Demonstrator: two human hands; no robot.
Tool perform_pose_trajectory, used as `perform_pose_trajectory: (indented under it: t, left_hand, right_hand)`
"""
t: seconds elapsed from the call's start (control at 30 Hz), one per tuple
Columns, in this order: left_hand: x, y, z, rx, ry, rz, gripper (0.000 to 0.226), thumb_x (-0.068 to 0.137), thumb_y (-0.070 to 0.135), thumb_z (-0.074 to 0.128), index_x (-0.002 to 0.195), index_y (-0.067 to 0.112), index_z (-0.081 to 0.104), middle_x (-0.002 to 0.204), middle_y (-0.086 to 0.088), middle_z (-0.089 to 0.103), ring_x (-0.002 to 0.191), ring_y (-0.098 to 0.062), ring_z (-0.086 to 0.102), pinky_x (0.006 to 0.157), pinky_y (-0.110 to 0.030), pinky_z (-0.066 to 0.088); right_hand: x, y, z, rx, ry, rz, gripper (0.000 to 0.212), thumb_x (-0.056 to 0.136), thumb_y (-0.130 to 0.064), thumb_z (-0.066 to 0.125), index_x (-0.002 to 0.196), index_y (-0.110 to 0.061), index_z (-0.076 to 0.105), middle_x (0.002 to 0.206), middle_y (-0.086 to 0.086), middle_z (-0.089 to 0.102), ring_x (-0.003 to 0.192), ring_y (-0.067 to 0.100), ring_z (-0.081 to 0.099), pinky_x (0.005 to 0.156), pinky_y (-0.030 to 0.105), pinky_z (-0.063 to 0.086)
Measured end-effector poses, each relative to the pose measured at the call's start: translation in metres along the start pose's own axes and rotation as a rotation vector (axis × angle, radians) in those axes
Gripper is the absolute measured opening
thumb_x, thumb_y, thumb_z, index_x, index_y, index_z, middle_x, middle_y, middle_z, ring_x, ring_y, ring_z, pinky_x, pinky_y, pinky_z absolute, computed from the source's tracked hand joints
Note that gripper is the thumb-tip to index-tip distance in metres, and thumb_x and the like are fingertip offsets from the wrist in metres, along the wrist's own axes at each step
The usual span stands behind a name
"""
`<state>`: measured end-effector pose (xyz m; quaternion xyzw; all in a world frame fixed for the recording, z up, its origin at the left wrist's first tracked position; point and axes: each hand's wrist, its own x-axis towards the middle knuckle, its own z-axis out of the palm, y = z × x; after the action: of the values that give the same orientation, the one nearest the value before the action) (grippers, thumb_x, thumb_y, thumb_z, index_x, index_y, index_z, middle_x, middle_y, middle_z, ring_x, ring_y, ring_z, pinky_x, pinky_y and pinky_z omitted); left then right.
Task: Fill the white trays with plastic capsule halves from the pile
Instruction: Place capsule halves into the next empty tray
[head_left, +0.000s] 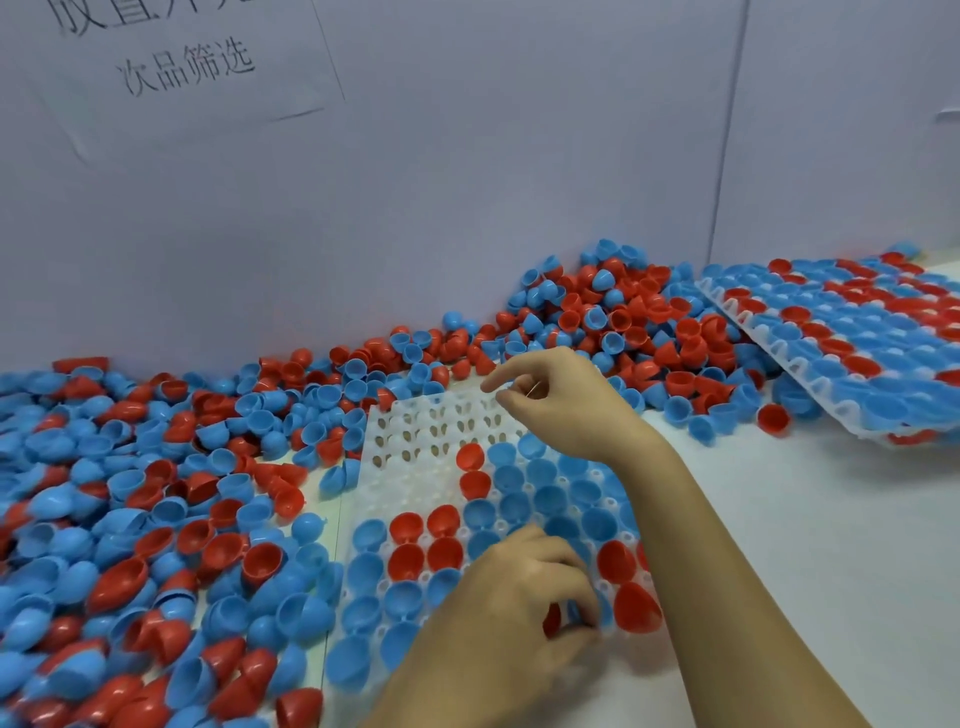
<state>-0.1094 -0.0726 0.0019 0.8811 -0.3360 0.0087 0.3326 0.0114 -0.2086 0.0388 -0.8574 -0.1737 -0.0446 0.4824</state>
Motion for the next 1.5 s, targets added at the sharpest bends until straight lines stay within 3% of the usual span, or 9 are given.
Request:
perform_pose_trajectory:
  t: [0.1, 0.23, 0.5, 0.67, 0.97, 1.03, 1.17, 1.33, 1.5]
  left_hand:
    - [-0.001, -0.002, 0.001, -0.018, 0.03, -0.013, 0.002, 0.08, 0.011, 0.08, 0.082, 0.011, 0.08, 0.091, 0.001, 0.072, 0.091, -0.008, 0.057, 0.083, -0.025, 0.047]
    - [-0.002, -0.006, 0.003, -0.012, 0.05, 0.013, 0.006, 0.077, 0.011, 0.083, 0.082, 0.011, 0.08, 0.089, 0.003, 0.073, 0.092, -0.006, 0.058, 0.082, -0.025, 0.049]
    - [-0.002, -0.005, 0.003, 0.032, 0.16, 0.13, 0.021, 0.076, 0.031, 0.085, 0.091, 0.017, 0.082, 0.091, 0.011, 0.076, 0.094, -0.003, 0.06, 0.086, -0.021, 0.05]
    - [0.011, 0.004, 0.01, 0.1, 0.039, 0.196, 0.033, 0.09, 0.044, 0.064, 0.111, 0.023, 0.079, 0.114, 0.014, 0.074, 0.113, -0.009, 0.058, 0.099, -0.032, 0.048]
    - [0.019, 0.004, 0.018, 0.255, 0.008, 0.34, 0.03, 0.091, 0.045, 0.056, 0.096, 0.029, 0.081, 0.104, 0.013, 0.075, 0.094, -0.011, 0.065, 0.077, -0.026, 0.057]
    - [0.019, 0.001, 0.011, 0.174, 0.055, 0.269, 0.031, 0.09, 0.051, 0.057, 0.1, 0.031, 0.08, 0.112, 0.015, 0.073, 0.104, -0.003, 0.061, 0.088, -0.018, 0.051]
    - [0.035, -0.034, -0.038, 0.115, 0.235, -0.17, 0.031, 0.086, 0.062, 0.056, 0.106, 0.043, 0.07, 0.113, 0.037, 0.055, 0.119, 0.014, 0.042, 0.096, -0.003, 0.027]
    - [0.088, -0.114, -0.105, 0.303, 0.267, -0.524, 0.024, 0.093, 0.03, 0.068, 0.116, 0.029, 0.06, 0.12, 0.009, 0.052, 0.118, -0.013, 0.05, 0.096, -0.027, 0.041]
    - [0.149, -0.167, -0.114, 0.447, 0.191, -0.542, 0.047, 0.092, 0.031, 0.065, 0.138, 0.028, 0.054, 0.13, -0.002, 0.051, 0.126, -0.028, 0.043, 0.106, -0.043, 0.043]
  right_hand:
    - [0.0, 0.003, -0.006, -0.02, 0.015, 0.012, 0.019, 0.095, -0.018, 0.061, 0.099, -0.031, 0.073, 0.069, 0.001, 0.067, 0.066, 0.028, 0.062, 0.058, 0.026, 0.054]
    - [-0.003, 0.009, -0.015, -0.037, 0.046, 0.025, 0.017, 0.095, -0.021, 0.061, 0.1, -0.032, 0.074, 0.072, 0.0, 0.066, 0.058, 0.004, 0.055, 0.057, 0.02, 0.048]
    - [-0.005, 0.012, -0.023, -0.01, 0.069, 0.043, 0.018, 0.095, -0.019, 0.062, 0.1, -0.032, 0.074, 0.082, 0.008, 0.07, 0.064, 0.012, 0.059, 0.058, 0.022, 0.054]
    - [-0.005, 0.015, -0.025, 0.011, 0.074, 0.048, 0.019, 0.095, -0.02, 0.061, 0.098, -0.035, 0.073, 0.071, 0.0, 0.067, 0.055, 0.005, 0.054, 0.053, 0.016, 0.05]
    - [-0.006, 0.02, -0.029, 0.022, 0.097, 0.091, 0.018, 0.096, -0.022, 0.061, 0.1, -0.036, 0.073, 0.07, -0.001, 0.066, 0.055, 0.002, 0.052, 0.052, 0.012, 0.047]
    - [-0.006, 0.021, -0.029, 0.035, 0.103, 0.091, 0.018, 0.096, -0.021, 0.062, 0.1, -0.034, 0.073, 0.069, -0.003, 0.066, 0.055, 0.0, 0.054, 0.053, 0.011, 0.045]
    - [-0.006, 0.022, -0.029, 0.058, 0.106, 0.09, 0.019, 0.096, -0.021, 0.062, 0.097, -0.036, 0.074, 0.073, 0.001, 0.069, 0.057, 0.002, 0.055, 0.057, 0.019, 0.05]
    - [-0.005, 0.02, -0.025, 0.088, 0.09, 0.092, 0.02, 0.095, -0.021, 0.062, 0.094, -0.037, 0.073, 0.076, 0.004, 0.07, 0.064, 0.023, 0.061, 0.06, 0.03, 0.054]
    - [-0.002, 0.022, -0.023, 0.136, 0.084, 0.086, 0.02, 0.095, -0.021, 0.063, 0.092, -0.036, 0.074, 0.074, 0.004, 0.066, 0.055, 0.012, 0.051, 0.055, 0.023, 0.047]
